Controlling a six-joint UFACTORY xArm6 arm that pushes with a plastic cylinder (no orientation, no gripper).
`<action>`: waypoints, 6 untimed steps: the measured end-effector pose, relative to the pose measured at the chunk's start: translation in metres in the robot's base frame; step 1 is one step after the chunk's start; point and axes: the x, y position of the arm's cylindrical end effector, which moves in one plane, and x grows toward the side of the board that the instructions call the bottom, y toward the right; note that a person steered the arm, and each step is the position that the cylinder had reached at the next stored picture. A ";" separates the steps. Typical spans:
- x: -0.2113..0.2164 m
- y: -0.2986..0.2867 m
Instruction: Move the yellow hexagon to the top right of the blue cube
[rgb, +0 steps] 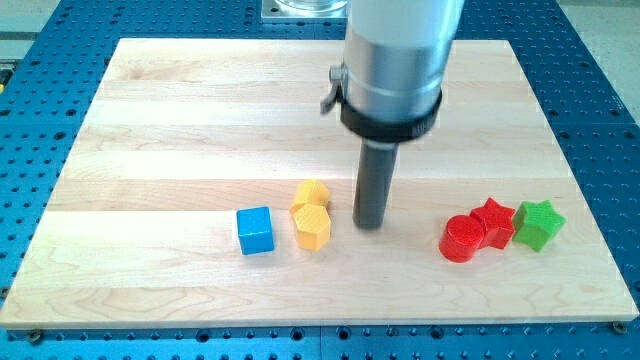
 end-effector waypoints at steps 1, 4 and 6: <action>0.022 -0.038; -0.091 -0.050; -0.094 -0.096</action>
